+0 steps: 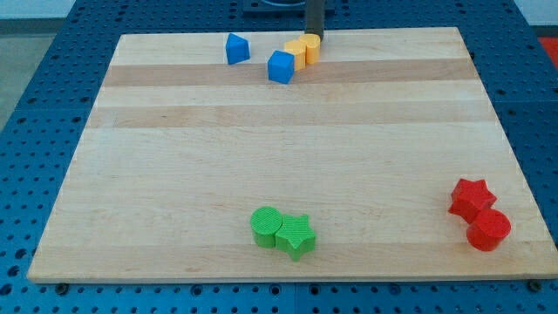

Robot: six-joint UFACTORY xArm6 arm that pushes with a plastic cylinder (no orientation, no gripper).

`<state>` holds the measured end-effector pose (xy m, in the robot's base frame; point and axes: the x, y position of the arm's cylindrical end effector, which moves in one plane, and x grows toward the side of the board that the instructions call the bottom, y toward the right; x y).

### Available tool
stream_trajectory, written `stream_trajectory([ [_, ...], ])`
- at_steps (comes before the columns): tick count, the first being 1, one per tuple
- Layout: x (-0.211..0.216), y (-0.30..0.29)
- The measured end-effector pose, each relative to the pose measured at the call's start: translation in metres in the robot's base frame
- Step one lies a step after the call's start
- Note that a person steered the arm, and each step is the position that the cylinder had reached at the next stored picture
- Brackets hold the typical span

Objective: Slide your arm to the red circle

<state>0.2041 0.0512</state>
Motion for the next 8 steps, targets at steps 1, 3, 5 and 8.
stream_trajectory([
  [1,-0.011,0.053],
  [3,0.103,0.122],
  [5,0.187,0.242],
  [8,0.338,0.294],
])
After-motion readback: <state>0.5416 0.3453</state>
